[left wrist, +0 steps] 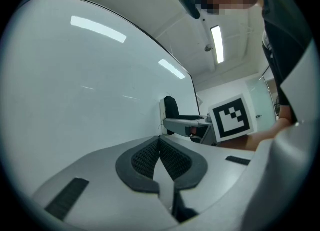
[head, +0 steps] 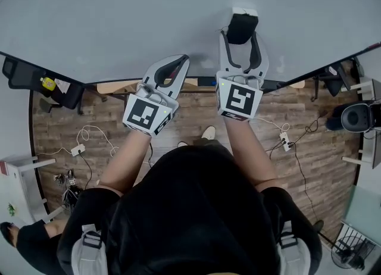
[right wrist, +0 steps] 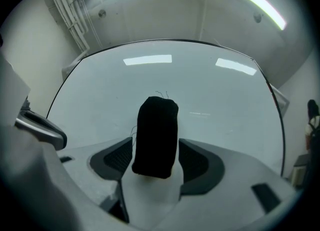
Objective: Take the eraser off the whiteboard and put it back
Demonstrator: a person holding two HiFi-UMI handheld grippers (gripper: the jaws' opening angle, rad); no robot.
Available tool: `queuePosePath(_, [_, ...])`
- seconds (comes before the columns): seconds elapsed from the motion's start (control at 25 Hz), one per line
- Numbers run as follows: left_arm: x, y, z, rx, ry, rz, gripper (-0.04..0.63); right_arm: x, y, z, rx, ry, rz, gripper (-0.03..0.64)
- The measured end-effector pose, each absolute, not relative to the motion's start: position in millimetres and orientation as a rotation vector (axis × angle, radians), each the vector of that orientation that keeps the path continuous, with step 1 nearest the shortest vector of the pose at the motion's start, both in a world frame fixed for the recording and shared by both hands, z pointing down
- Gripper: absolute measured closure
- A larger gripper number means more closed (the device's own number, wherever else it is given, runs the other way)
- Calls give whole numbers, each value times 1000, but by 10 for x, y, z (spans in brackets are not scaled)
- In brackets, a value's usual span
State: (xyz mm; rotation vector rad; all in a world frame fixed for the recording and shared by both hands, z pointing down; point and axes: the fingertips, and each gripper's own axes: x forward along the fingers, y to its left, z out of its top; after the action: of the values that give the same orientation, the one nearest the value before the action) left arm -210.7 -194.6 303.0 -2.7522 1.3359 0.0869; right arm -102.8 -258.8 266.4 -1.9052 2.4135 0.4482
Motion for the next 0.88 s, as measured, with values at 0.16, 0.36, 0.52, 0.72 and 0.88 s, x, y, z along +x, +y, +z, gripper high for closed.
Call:
queuePosePath(0.16, [-2152, -1952, 3045, -2756, 1339, 84, 601, -1042, -2642, 2705, -1932, 2406, 432, 334])
queuePosePath(0.36, [-2196, -1980, 3071, -2754, 1345, 71, 600, -1025, -2668, 2688, -1961, 2380, 427, 373])
queuePosePath(0.52, [-2183, -1966, 3076, -2757, 1350, 78, 601, -1006, -2670, 2701, -1959, 2380, 410, 380])
queuePosePath(0.72, [-2205, -1947, 3068, -2755, 1348, 79, 601, -1027, -2681, 2683, -1938, 2390, 383, 390])
queuePosePath(0.88, [-2166, -1882, 3088, -2749, 1357, 74, 601, -971, -2602, 2677, -1907, 2393, 366, 391])
